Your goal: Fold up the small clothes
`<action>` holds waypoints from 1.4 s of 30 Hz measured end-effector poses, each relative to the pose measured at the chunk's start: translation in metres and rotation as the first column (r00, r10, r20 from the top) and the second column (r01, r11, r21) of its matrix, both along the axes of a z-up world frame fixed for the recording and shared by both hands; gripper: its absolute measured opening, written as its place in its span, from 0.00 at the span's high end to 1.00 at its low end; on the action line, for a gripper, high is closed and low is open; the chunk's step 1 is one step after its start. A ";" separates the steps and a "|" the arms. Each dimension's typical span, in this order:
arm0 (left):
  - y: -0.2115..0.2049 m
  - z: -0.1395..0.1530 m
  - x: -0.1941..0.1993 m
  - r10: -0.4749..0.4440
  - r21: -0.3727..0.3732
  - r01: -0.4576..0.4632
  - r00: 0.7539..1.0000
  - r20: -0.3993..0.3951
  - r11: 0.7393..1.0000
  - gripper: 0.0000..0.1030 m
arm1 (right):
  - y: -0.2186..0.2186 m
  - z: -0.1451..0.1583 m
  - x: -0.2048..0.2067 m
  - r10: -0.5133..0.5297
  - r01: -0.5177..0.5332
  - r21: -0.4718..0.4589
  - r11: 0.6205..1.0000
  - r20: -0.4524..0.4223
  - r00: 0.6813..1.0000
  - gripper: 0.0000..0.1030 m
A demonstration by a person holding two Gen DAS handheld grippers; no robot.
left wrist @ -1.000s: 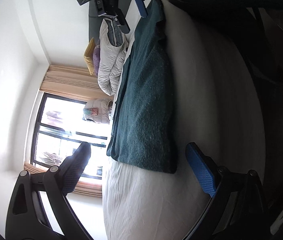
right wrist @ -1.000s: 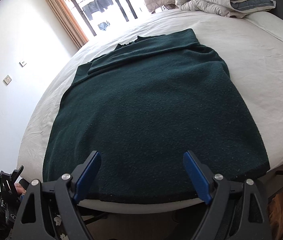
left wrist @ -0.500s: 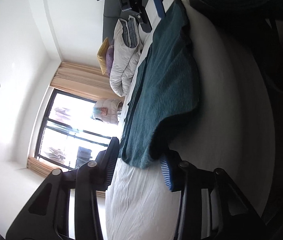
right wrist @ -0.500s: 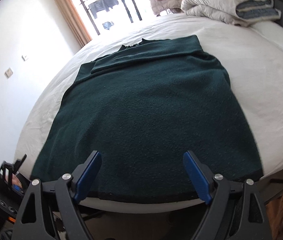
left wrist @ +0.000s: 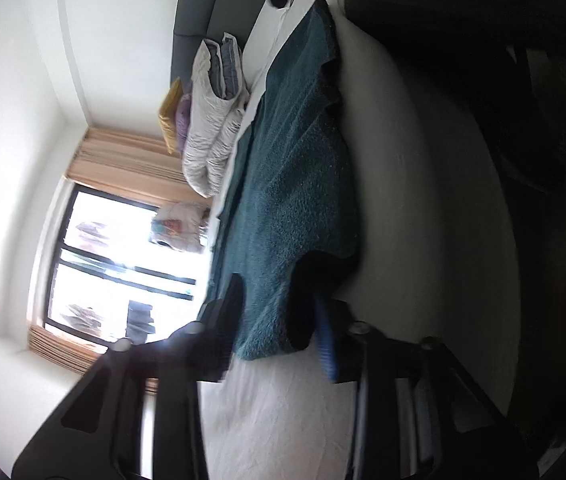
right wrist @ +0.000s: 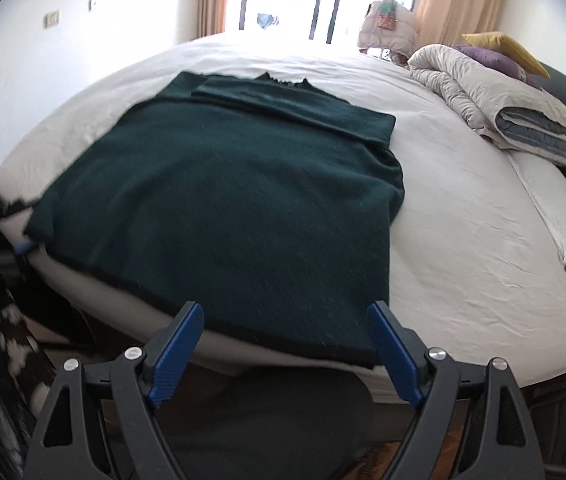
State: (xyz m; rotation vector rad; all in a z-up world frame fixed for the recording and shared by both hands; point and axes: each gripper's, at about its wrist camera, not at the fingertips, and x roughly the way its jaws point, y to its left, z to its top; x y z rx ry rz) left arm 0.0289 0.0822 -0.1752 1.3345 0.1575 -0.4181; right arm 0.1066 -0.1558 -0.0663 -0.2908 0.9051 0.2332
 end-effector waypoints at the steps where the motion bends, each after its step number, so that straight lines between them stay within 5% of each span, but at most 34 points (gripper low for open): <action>1: -0.002 0.005 -0.009 0.006 -0.017 -0.006 1.000 -0.020 1.000 0.93 | -0.002 -0.004 -0.002 0.014 -0.014 -0.022 1.000 -0.004 1.000 0.17; 6: -0.004 0.041 0.009 0.103 -0.192 -0.115 0.992 -0.072 0.975 0.95 | -0.010 -0.020 -0.008 0.080 -0.082 -0.144 0.986 -0.018 0.997 0.28; 10: 0.005 0.085 0.031 0.198 -0.376 -0.222 0.975 -0.103 0.900 0.95 | -0.013 -0.029 -0.009 0.110 -0.106 -0.239 0.965 0.002 0.994 0.34; 13: 0.008 0.107 0.039 0.226 -0.446 -0.251 0.968 -0.110 0.859 0.95 | -0.008 -0.032 -0.010 0.141 -0.128 -0.269 0.955 0.030 0.990 0.36; 21: -0.001 0.135 0.047 0.221 -0.483 -0.241 0.970 -0.099 0.842 0.95 | 0.018 -0.073 -0.006 0.232 -0.195 -0.509 0.839 0.009 0.973 0.56; 28: 0.004 0.130 0.038 0.221 -0.485 -0.248 0.969 -0.114 0.839 0.95 | 0.006 -0.074 0.003 0.205 -0.089 -0.628 0.773 0.114 0.972 0.69; 34: 0.009 0.113 0.025 0.214 -0.483 -0.259 0.966 -0.148 0.836 0.95 | 0.002 -0.083 0.000 0.248 -0.132 -0.655 0.744 0.087 0.965 0.70; 38: 0.013 0.108 0.021 0.224 -0.480 -0.277 0.960 -0.166 0.832 0.95 | 0.005 -0.085 -0.002 0.287 -0.173 -0.670 0.722 0.063 0.956 0.87; 42: 0.019 0.102 0.021 0.237 -0.480 -0.300 0.953 -0.189 0.824 0.95 | 0.006 -0.081 -0.001 0.274 -0.163 -0.657 0.736 0.069 0.959 0.91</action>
